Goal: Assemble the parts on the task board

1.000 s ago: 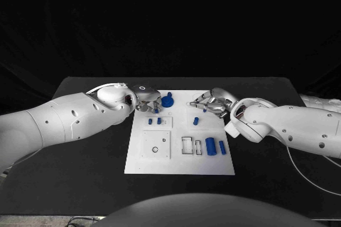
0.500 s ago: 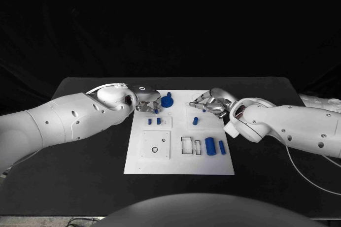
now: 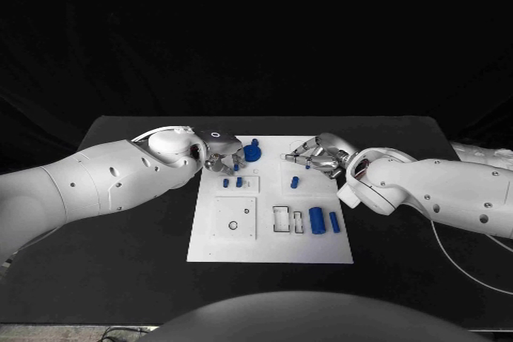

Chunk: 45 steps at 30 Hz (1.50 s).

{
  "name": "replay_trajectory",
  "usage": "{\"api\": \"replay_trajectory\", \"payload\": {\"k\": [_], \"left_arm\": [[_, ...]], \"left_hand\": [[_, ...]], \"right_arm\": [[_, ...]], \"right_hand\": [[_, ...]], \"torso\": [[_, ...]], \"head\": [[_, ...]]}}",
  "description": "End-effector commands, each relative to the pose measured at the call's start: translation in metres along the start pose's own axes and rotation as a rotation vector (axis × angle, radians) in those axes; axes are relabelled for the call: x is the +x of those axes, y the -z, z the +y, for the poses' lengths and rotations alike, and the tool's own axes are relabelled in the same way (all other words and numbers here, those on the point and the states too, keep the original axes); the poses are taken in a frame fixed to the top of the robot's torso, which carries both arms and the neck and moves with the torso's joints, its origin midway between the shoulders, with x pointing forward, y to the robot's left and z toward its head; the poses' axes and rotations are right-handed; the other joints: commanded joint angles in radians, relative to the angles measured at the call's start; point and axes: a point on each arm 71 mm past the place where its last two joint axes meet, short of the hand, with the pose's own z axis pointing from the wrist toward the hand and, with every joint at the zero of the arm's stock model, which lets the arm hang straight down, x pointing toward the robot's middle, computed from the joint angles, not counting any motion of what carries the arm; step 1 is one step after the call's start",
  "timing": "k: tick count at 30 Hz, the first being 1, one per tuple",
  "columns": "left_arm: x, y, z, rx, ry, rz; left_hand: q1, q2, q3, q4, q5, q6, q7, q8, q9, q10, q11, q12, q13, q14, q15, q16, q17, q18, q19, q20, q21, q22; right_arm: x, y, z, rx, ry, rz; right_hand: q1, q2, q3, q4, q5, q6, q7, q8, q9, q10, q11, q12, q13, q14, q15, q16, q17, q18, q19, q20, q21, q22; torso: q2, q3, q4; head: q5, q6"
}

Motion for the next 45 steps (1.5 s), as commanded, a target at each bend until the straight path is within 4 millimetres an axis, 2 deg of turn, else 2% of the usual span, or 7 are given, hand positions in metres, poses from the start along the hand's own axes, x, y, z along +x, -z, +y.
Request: {"api": "replay_trajectory", "payload": {"k": [1,21,31,37,38,42,45], "left_arm": [[0.000,0.000,-0.001,-0.001,-0.009,0.005],[-0.015,0.021,0.006,-0.017,0.045,-0.254],[-0.031,0.058,0.018,-0.043,0.268,-0.462],[-0.028,0.069,0.031,-0.121,0.632,-0.530],[-0.028,0.070,0.033,-0.133,0.694,-0.544],[-0.024,0.071,0.038,-0.170,0.916,-0.611],[-0.021,0.072,0.039,-0.189,1.037,-0.654]], "left_hand": [[-0.006,-0.009,-0.001,0.001,0.001,-0.010,0.000,0.001,-0.002,-0.010,0.001,-0.002,0.000,0.105,0.007,-0.001,0.262,-0.008,0.107,0.002,0.002,0.263],[-0.157,-0.049,-0.030,0.001,0.001,-0.049,-0.006,0.008,-0.016,-0.020,0.011,0.006,0.004,0.105,0.010,-0.001,0.262,-0.008,0.107,0.011,0.002,0.263],[-0.247,-0.075,-0.068,0.003,0.000,-0.018,0.040,0.016,-0.013,0.014,0.016,0.011,0.005,0.105,0.010,-0.001,0.262,-0.008,0.107,0.009,0.002,0.263],[-0.273,-0.048,-0.065,0.003,0.001,0.003,0.084,0.021,-0.010,0.040,0.013,0.015,0.006,0.105,0.005,-0.001,0.262,-0.008,0.107,0.009,0.002,0.263],[-0.283,-0.041,-0.065,0.004,0.003,0.004,0.086,0.021,-0.010,0.044,0.014,0.015,0.006,0.105,0.006,-0.001,0.262,-0.008,0.107,0.009,0.002,0.263],[-0.345,-0.023,-0.085,0.002,0.018,0.004,0.085,0.014,-0.011,0.051,0.015,0.008,0.006,0.105,0.004,-0.001,0.262,0.015,0.035,0.011,-0.074,0.230],[-0.383,-0.015,-0.111,-0.002,0.087,0.002,0.086,0.011,-0.012,0.053,0.013,0.007,0.007,0.105,0.003,-0.001,0.262,0.024,0.006,0.009,-0.109,0.215]], "right_arm": [[0.002,0.000,0.000,-0.001,0.004,0.016],[-0.005,0.002,0.000,-0.034,-0.002,-0.034],[-0.034,0.009,0.015,-0.128,0.002,-0.162],[-0.049,0.013,0.022,-0.135,0.024,-0.185],[-0.050,0.013,0.022,-0.134,0.035,-0.185],[-0.054,0.014,0.023,-0.138,0.126,-0.181],[-0.055,0.014,0.023,-0.147,0.230,-0.181]], "right_hand": [[-0.006,-0.002,0.001,0.002,0.003,0.001,0.017,0.007,0.001,0.105,0.003,0.004,0.263,0.104,0.006,0.004,0.263,-0.014,0.103,0.005,0.004,0.264],[-0.006,-0.002,0.001,0.002,0.003,0.000,0.017,0.007,0.001,0.105,0.003,0.004,0.263,0.104,0.006,0.004,0.263,-0.014,0.103,0.005,0.004,0.264],[0.001,-0.009,-0.003,0.001,0.006,-0.010,0.015,0.006,-0.001,0.105,0.000,0.004,0.263,0.104,0.004,0.004,0.263,-0.014,0.103,0.004,0.004,0.264],[0.041,-0.009,0.007,-0.012,-0.004,-0.028,-0.008,0.006,-0.003,0.099,-0.021,0.001,0.260,0.104,-0.015,0.004,0.263,-0.014,0.103,-0.011,0.004,0.264],[0.056,-0.007,0.015,-0.016,-0.016,-0.032,-0.019,0.006,-0.003,0.038,-0.034,-0.032,0.226,0.104,-0.028,0.004,0.263,-0.014,0.103,-0.021,0.004,0.264],[0.115,-0.015,0.062,-0.021,-0.061,-0.002,-0.048,0.013,0.002,-0.616,-0.078,-0.684,-0.329,0.104,-0.070,0.004,0.263,-0.014,0.103,-0.068,0.004,0.264],[0.154,-0.042,0.101,-0.019,-0.075,0.037,-0.061,0.009,0.005,-0.573,-0.079,-0.915,-0.541,0.104,-0.077,0.004,0.263,-0.014,0.103,-0.075,0.004,0.264]], "torso": [[0.000,-0.0002,0.0001],[-0.002,0.0008,0.0013],[-0.002,-0.0014,0.0037],[-0.003,-0.0020,0.0059],[-0.003,-0.0010,0.0034],[-0.001,-0.0015,0.0040],[-0.001,-0.0010,0.0061]], "head": [[0.000,0.000],[-0.003,0.000],[-0.009,0.000],[-0.016,0.011],[-0.016,0.015],[-0.031,0.027],[-0.044,0.032]]}}
